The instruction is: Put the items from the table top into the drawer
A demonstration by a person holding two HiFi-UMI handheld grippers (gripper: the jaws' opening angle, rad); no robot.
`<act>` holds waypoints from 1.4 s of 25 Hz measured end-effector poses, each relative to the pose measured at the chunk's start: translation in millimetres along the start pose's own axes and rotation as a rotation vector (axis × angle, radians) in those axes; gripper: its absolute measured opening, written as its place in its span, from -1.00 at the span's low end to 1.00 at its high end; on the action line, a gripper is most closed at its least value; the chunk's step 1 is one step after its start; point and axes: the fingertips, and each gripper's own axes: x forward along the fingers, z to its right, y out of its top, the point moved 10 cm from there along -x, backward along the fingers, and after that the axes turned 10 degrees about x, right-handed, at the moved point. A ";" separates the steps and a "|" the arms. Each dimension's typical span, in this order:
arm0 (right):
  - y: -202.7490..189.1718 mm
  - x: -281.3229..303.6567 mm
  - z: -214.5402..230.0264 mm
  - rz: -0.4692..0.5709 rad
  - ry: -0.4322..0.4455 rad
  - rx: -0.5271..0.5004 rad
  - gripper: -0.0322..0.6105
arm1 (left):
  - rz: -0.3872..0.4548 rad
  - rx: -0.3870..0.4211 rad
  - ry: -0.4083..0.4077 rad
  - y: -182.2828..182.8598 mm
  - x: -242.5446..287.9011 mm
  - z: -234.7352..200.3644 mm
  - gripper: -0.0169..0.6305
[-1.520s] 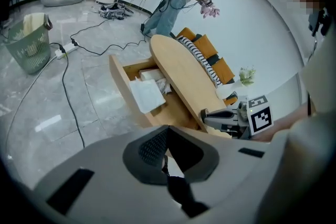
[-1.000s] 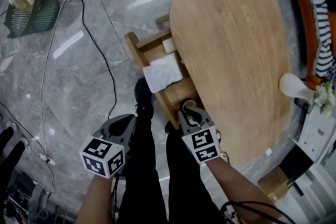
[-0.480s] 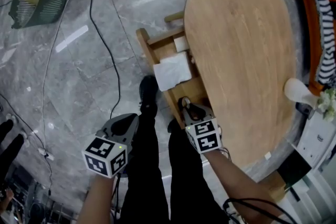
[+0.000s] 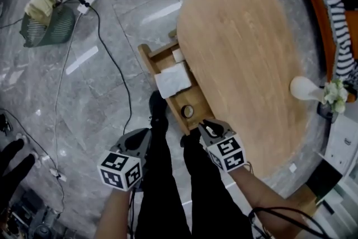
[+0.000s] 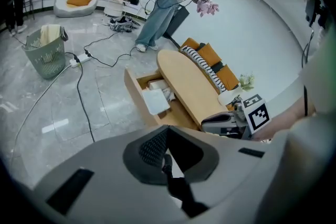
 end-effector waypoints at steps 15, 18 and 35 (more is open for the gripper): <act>35.0 -216.4 -5.4 0.218 0.195 -0.015 -0.79 | 0.205 0.035 0.037 63.1 -90.9 148.0 -0.95; 35.3 -257.5 -9.3 0.241 0.191 -0.016 -0.79 | 0.219 0.053 0.041 73.6 -116.2 177.3 -0.95; 39.9 -383.8 -94.5 0.430 0.141 0.033 -0.79 | 0.244 0.228 0.070 91.4 -262.4 228.7 -0.95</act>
